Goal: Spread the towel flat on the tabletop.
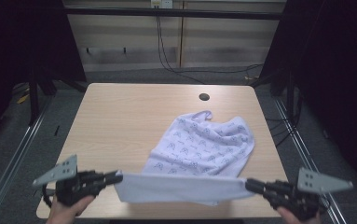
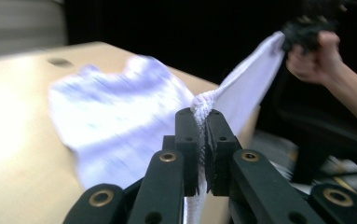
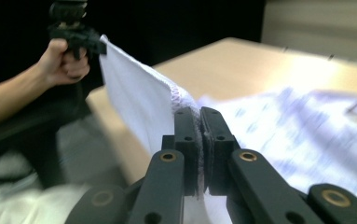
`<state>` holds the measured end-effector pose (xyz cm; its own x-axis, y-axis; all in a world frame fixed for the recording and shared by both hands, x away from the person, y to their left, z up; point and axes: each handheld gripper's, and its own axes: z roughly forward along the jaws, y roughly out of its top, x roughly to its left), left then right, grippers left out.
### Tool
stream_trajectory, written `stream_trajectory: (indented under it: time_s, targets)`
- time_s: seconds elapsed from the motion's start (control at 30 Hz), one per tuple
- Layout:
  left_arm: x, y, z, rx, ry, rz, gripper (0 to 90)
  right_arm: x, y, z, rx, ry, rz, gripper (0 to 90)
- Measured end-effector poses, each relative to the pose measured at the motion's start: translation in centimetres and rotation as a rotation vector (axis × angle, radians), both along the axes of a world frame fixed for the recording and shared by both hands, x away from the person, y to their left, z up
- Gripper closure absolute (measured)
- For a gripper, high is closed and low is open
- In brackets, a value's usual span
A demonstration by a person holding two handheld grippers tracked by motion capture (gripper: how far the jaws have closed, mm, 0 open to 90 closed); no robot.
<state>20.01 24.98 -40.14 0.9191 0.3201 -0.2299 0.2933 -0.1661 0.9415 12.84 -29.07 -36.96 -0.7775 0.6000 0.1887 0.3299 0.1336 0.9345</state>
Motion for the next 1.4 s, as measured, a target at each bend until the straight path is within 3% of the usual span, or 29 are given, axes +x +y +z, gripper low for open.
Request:
stream_trajectory:
  time_s: [0.07, 0.13, 0.17, 0.27, 0.3, 0.33, 0.37, 0.43, 0.5, 0.57, 0.63, 0.77, 0.83, 0.87, 0.9, 0.93, 1.0, 1.03, 1.1, 1.3, 1.4]
  targets:
    - [-2.1, 0.5, -0.4, 0.002, 0.007, -0.056, 84.7, -2.3, 0.2, -0.2, -0.029, -0.003, 0.019, 85.1]
    - [-3.3, 1.0, -0.4, 0.022, 0.009, -0.077, 77.9, -5.0, 0.1, -0.1, -0.073, -0.02, -0.008, 75.0]
    - [-3.3, 1.2, -0.5, 0.014, 0.037, -0.096, 72.0, -5.7, -0.2, -0.1, -0.061, -0.015, 0.002, 72.3]
    - [-2.7, 2.0, -0.7, -0.017, 0.049, -0.092, 68.4, -5.7, -1.4, -0.5, -0.03, 0.001, -0.022, 69.8]
    - [-2.2, 2.3, -1.0, -0.054, 0.066, -0.085, 68.1, -5.0, -1.8, -0.8, -0.033, 0.009, -0.042, 69.8]
    - [-1.2, 2.1, -1.4, -0.02, 0.08, -0.06, 67.7, -4.5, -1.9, -1.2, -0.056, 0.019, -0.071, 69.1]
    - [-0.6, 1.9, -1.8, -0.016, 0.087, -0.044, 67.8, -3.9, -1.9, -1.5, -0.066, 0.028, -0.077, 68.6]
    - [0.9, 1.3, -2.8, 0.02, 0.12, -0.022, 68.1, -2.5, -1.7, -2.6, -0.058, 0.057, -0.069, 67.3]
    - [3.2, 0.0, -4.0, 0.055, 0.157, 0.002, 68.0, -0.6, -1.1, -3.9, -0.093, 0.092, -0.067, 66.5]
    - [5.1, -1.7, -4.7, 0.16, 0.135, 0.015, 67.3, 1.4, 0.0, -5.5, -0.093, 0.151, -0.044, 64.8]
    - [7.0, -3.5, -5.6, 0.207, 0.188, 0.01, 69.5, 3.7, 1.9, -7.1, -0.153, 0.2, -0.017, 62.4]
    - [10.0, -7.6, -7.9, 0.337, 0.174, 0.005, 74.3, 6.8, 4.6, -8.9, -0.248, 0.25, 0.017, 56.7]
    - [10.9, -9.1, -9.0, 0.393, 0.188, -0.019, 75.0, 8.1, 5.5, -9.4, -0.26, 0.272, 0.036, 55.3]
    - [11.2, -10.1, -9.6, 0.452, 0.175, -0.022, 74.5, 8.5, 5.9, -9.7, -0.275, 0.28, 0.036, 54.8]
    - [11.4, -10.5, -9.9, 0.461, 0.185, -0.029, 73.1, 9.0, 6.5, -10.1, -0.312, 0.291, 0.026, 54.8]
    - [11.5, -10.6, -10.1, 0.442, 0.194, -0.027, 73.4, 9.2, 6.8, -10.5, -0.335, 0.301, 0.021, 55.6]
    - [11.2, -10.3, -10.0, 0.461, 0.17, -0.022, 76.1, 9.4, 7.1, -11.3, -0.37, 0.335, 0.006, 64.0]
    - [10.8, -9.9, -9.9, 0.485, 0.148, -0.023, 78.6, 9.1, 7.1, -11.4, -0.394, 0.334, -0.023, 75.8]
    - [10.1, -9.0, -9.8, 0.489, 0.148, -0.011, 81.4, 8.6, 6.3, -11.0, -0.357, 0.33, -0.047, 86.5]
    - [6.5, -5.4, -9.5, 0.499, 0.197, 0.001, 82.3, 5.0, 2.4, -9.1, -0.255, 0.287, -0.142, 88.0]
    - [4.1, -4.5, -9.5, 0.474, 0.252, -0.092, 82.2, 3.1, 1.0, -9.1, -0.246, 0.304, -0.162, 87.7]
